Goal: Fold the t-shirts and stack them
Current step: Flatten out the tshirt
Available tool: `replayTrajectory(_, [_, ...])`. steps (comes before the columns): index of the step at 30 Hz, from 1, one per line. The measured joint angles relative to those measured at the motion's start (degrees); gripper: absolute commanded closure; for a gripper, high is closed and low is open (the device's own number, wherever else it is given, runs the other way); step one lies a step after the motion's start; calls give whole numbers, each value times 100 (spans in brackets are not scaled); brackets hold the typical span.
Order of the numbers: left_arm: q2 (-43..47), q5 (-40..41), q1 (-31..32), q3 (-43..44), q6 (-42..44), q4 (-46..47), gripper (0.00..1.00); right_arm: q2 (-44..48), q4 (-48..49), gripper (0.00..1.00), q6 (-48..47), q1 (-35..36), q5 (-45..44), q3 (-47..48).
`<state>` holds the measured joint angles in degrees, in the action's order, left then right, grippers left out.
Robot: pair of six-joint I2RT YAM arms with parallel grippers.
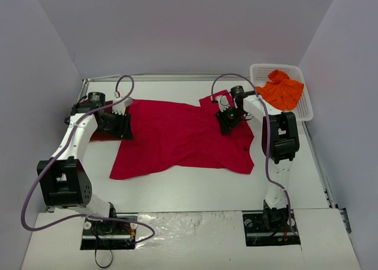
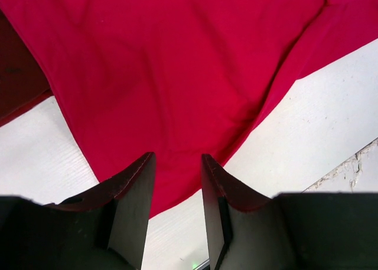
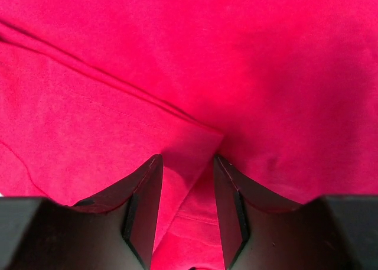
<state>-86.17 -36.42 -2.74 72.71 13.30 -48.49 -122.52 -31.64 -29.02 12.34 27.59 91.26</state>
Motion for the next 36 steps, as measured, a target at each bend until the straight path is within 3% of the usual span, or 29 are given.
replayTrajectory(7, [0, -2, 0, -31, 0, 35, 65, -4, 63, 69, 7, -37, -55, 0])
replayTrajectory(9, [0, -4, 0, -31, 0, 48, 65, -7, 79, 89, -9, -42, -76, 2])
replayTrajectory(11, [0, -4, 0, -31, 0, 57, 65, -15, 94, 100, -4, -42, -87, 0])
replayTrajectory(24, [50, -17, 0, -31, 0, 61, 65, 243, 68, 100, 22, -42, -122, -116])
replayTrajectory(36, [304, 4, -37, -31, 0, 59, 65, 2833, -1032, 100, -326, 420, 254, -603])
